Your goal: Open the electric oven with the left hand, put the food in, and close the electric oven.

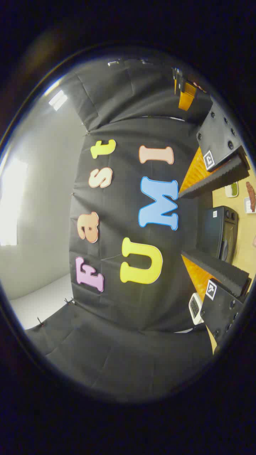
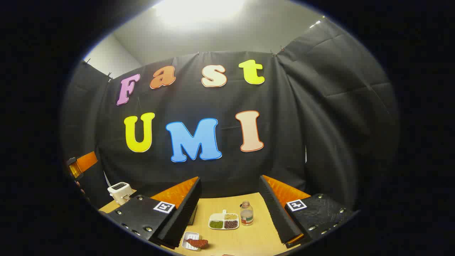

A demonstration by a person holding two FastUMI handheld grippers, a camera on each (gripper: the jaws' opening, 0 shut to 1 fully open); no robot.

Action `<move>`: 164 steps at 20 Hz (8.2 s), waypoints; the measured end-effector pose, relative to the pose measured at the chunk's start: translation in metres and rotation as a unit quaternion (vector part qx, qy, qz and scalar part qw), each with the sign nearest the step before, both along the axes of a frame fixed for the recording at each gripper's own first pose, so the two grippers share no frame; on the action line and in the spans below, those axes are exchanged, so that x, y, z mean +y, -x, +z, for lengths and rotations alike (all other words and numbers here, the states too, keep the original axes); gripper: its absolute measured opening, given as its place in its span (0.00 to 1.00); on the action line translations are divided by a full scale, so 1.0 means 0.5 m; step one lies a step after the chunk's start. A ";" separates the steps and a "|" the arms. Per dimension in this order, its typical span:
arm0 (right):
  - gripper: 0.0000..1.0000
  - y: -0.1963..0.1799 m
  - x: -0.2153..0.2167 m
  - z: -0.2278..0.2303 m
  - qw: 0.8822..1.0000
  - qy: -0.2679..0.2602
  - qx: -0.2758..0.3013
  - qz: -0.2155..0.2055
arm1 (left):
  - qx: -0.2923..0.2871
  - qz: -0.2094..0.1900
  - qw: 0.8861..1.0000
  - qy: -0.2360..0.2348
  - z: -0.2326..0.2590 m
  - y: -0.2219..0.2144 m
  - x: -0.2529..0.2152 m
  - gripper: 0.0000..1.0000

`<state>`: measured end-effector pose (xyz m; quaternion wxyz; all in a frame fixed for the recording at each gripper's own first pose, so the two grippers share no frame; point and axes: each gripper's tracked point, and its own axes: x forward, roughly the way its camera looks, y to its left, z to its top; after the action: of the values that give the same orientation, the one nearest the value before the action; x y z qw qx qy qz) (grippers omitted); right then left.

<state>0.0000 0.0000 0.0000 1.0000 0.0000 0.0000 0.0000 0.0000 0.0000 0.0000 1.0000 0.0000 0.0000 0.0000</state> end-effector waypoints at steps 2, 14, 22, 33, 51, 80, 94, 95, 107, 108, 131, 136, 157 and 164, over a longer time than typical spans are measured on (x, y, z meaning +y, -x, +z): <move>0.98 0.002 0.008 0.017 1.000 0.004 -0.010 0.002 | 0.000 0.000 1.000 -0.007 0.004 -0.004 0.003 1.00; 0.99 0.015 0.096 0.020 1.000 0.015 -0.013 -0.013 | 0.019 -0.038 0.999 -0.013 -0.008 -0.007 0.068 1.00; 0.98 0.009 0.114 0.005 1.000 0.020 -0.016 -0.010 | 0.028 -0.040 0.999 -0.024 -0.031 -0.017 0.095 1.00; 0.99 -0.073 0.093 -0.075 1.000 0.012 0.014 -0.002 | 0.134 -0.011 0.991 -0.004 -0.285 -0.160 0.147 0.98; 0.99 -0.134 -0.004 -0.151 0.997 0.018 0.071 -0.034 | 0.283 0.004 0.956 -0.074 -0.683 -0.372 0.211 0.96; 0.99 -0.086 0.068 -0.141 0.997 0.016 0.073 -0.011 | 0.315 -0.014 0.947 -0.064 -0.810 -0.200 0.236 1.00; 0.99 -0.057 0.117 -0.162 0.996 0.025 0.090 0.011 | 0.361 -0.029 0.930 -0.067 -0.925 -0.085 0.247 1.00; 0.99 -0.053 0.119 -0.160 0.995 0.025 0.091 0.012 | 0.360 -0.027 0.930 -0.068 -0.925 -0.081 0.250 0.96; 0.98 -0.073 0.103 -0.300 0.985 -0.025 0.164 0.046 | 0.177 -0.027 0.983 -0.043 -0.505 -0.132 0.175 1.00; 0.99 -0.079 0.102 -0.326 0.982 -0.038 0.178 0.053 | 0.156 -0.025 0.986 -0.043 -0.452 -0.132 0.169 1.00; 0.70 -0.069 0.225 -0.856 0.830 -0.282 0.448 0.178 | 0.029 0.058 0.996 -0.065 -0.038 -0.057 0.153 1.00; 0.17 -0.067 0.250 -0.841 0.811 -0.333 0.449 0.173 | 0.026 0.057 0.997 -0.054 -0.027 -0.057 0.182 1.00; 0.06 -0.097 0.490 -0.522 0.821 -0.425 0.313 0.218 | 0.024 -0.040 0.998 -0.029 -0.028 -0.122 0.344 1.00; 0.06 -0.168 0.621 -0.576 0.814 -0.421 0.339 0.213 | 0.028 -0.035 0.998 -0.035 -0.033 -0.124 0.424 1.00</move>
<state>0.0838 0.3103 -0.2879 0.8138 0.4210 0.3393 0.2129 0.0621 0.2120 -0.0166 0.9984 0.0348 0.0282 -0.0348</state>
